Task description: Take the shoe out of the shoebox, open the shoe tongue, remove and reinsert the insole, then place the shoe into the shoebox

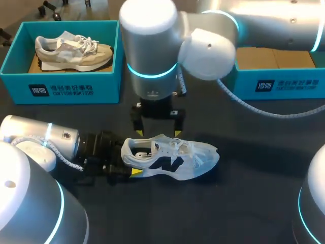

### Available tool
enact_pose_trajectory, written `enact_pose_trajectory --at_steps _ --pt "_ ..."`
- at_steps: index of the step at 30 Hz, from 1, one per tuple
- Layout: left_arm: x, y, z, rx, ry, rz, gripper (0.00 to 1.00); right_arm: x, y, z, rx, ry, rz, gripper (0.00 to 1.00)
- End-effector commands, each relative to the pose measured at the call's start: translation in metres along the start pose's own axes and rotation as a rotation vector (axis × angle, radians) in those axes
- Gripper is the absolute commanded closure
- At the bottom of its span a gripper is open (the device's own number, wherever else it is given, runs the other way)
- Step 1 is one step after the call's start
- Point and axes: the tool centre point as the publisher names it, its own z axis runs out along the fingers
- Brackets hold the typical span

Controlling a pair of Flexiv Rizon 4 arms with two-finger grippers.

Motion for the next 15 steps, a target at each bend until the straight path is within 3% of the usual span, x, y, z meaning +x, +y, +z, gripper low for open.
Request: enact_pose_trajectory --at_steps 1,15 --pt "0.000 0.003 0.002 -0.005 0.003 -0.001 1.00 0.027 -0.011 0.013 -0.035 -0.147 0.160 0.00" --pt "0.000 0.003 0.002 -0.005 0.003 -0.001 1.00 0.016 -0.017 0.043 0.007 -0.271 0.173 0.00"
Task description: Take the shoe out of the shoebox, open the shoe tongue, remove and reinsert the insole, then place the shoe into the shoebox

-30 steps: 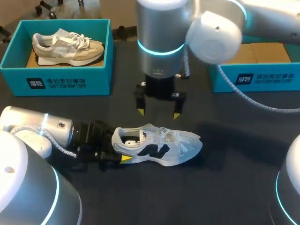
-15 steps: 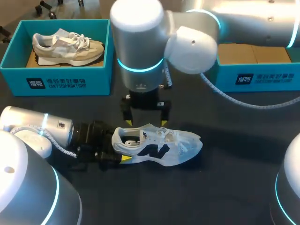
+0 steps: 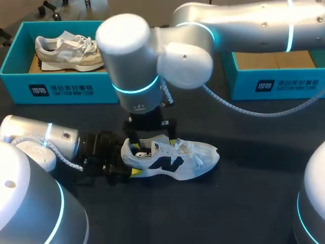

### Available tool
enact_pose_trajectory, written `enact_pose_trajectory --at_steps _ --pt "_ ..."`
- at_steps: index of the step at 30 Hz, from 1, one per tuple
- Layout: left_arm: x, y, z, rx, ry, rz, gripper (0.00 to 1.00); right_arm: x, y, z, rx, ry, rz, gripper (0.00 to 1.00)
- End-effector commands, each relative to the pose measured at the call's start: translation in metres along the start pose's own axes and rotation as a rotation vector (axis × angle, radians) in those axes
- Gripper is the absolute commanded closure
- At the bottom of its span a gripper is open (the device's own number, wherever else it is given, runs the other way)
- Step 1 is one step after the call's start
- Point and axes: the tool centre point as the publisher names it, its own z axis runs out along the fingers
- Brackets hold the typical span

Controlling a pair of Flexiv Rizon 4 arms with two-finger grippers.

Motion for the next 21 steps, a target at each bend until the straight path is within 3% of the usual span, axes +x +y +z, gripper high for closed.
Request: enact_pose_trajectory --at_steps 1,21 --pt "0.000 0.003 0.002 -0.005 0.003 -0.001 1.00 0.007 -0.004 0.009 -0.003 -0.164 0.244 0.00" --pt "0.000 0.003 0.002 -0.005 0.003 -0.001 1.00 -0.007 -0.003 0.032 -0.039 -0.277 0.358 0.00"
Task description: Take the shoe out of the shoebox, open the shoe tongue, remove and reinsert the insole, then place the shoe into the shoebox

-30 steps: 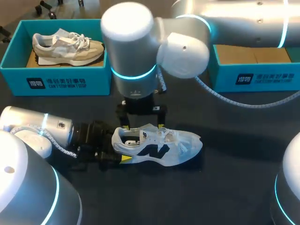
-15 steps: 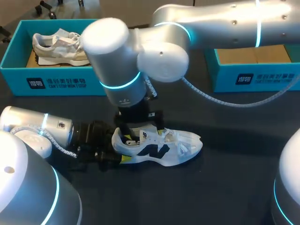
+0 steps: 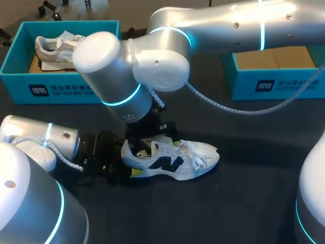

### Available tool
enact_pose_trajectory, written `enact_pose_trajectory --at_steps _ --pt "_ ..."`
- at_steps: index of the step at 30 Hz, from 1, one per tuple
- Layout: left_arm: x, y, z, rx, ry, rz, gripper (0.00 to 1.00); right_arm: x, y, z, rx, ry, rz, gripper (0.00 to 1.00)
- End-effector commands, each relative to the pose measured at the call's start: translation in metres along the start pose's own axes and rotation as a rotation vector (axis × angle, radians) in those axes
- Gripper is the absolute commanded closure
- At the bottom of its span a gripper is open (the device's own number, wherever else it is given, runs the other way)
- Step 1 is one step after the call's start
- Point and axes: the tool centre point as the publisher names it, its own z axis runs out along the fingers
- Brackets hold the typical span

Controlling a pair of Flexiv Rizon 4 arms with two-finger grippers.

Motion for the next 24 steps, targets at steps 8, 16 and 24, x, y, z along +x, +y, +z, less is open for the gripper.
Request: enact_pose_trajectory --at_steps 8,16,24 --pt "0.000 0.003 0.001 -0.005 0.003 -0.001 1.00 0.010 -0.007 0.017 0.043 -0.122 0.443 0.00" --pt "0.000 0.003 0.001 -0.005 0.003 -0.001 1.00 -0.013 -0.012 0.011 0.052 -0.175 0.508 0.00" --pt "0.000 0.003 0.001 -0.005 0.003 -0.001 1.00 -0.034 -0.017 0.007 0.055 -0.207 0.535 0.00"
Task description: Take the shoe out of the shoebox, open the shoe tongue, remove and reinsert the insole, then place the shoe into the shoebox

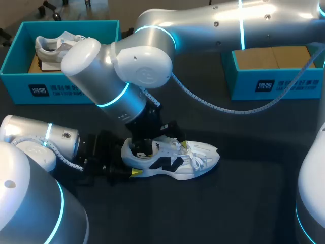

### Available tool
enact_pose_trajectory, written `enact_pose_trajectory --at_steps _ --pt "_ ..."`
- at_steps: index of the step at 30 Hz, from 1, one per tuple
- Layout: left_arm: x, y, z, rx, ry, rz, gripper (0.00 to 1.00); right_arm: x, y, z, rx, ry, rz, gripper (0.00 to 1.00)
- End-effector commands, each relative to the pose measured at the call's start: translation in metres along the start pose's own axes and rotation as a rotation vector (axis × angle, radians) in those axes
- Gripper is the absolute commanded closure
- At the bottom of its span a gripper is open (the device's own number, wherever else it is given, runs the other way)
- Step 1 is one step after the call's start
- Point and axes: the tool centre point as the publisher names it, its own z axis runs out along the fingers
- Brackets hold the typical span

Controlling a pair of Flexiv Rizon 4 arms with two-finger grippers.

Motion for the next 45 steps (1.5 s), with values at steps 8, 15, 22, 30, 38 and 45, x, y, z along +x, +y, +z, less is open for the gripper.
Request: enact_pose_trajectory --at_steps 8,15,22,30,38,45 --pt "0.000 0.003 0.001 -0.005 0.003 -0.001 1.00 -0.008 -0.008 0.001 -0.004 0.006 0.532 0.07" --pt "0.000 0.003 0.001 -0.005 0.003 -0.001 1.00 -0.008 -0.008 0.001 -0.004 0.006 0.532 0.07" --pt "0.000 0.003 0.001 -0.005 0.003 -0.001 1.00 -0.008 -0.008 0.001 -0.004 0.006 0.532 0.07" --pt "0.000 0.003 0.001 -0.005 0.003 -0.001 1.00 -0.015 0.000 -0.010 -0.036 0.054 0.514 1.00" --pt "0.000 0.003 0.001 -0.005 0.003 -0.001 1.00 -0.014 0.004 -0.013 -0.046 0.062 0.513 1.00" --pt "0.000 0.003 0.001 -0.005 0.003 -0.001 1.00 -0.022 0.002 -0.013 -0.039 0.066 0.523 1.00"
